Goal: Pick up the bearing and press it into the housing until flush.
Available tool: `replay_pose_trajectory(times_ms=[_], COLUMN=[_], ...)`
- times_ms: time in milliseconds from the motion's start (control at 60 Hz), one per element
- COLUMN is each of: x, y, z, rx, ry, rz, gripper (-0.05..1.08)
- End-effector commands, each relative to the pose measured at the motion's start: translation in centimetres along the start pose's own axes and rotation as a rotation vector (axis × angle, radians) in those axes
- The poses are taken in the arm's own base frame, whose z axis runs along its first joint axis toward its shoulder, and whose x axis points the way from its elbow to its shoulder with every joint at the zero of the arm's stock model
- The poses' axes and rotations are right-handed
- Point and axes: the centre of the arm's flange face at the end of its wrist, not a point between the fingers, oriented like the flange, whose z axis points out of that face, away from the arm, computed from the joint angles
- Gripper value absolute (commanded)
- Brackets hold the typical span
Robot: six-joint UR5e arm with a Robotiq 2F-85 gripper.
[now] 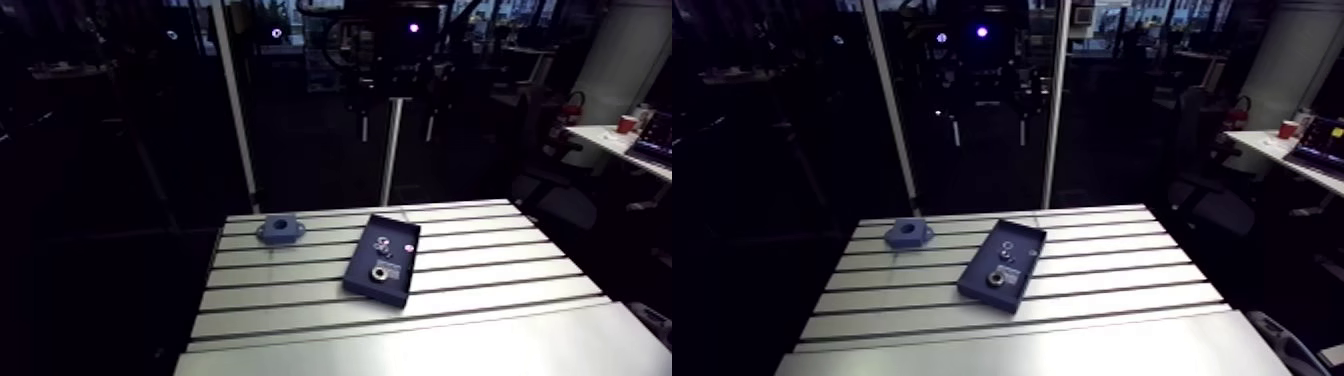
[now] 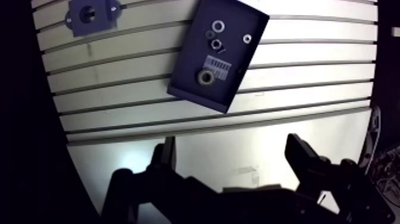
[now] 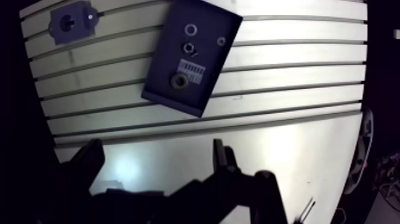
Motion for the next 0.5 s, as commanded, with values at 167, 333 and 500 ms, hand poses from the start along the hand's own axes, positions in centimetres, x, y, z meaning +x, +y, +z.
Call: replay_pose_trajectory(times_ms=[167, 333, 500], x=[-1.86, -1.78, -1.7], y=[-3.48, -3.8, -3.98], z=[-1.22, -0.95, -1.24], rx=[-0.003, -0.004, -0.004], ry=[-0.028, -0.033, -0.027], rz=[-0.073, -0.079, -0.082], gripper=[0.01, 0.01, 0.01])
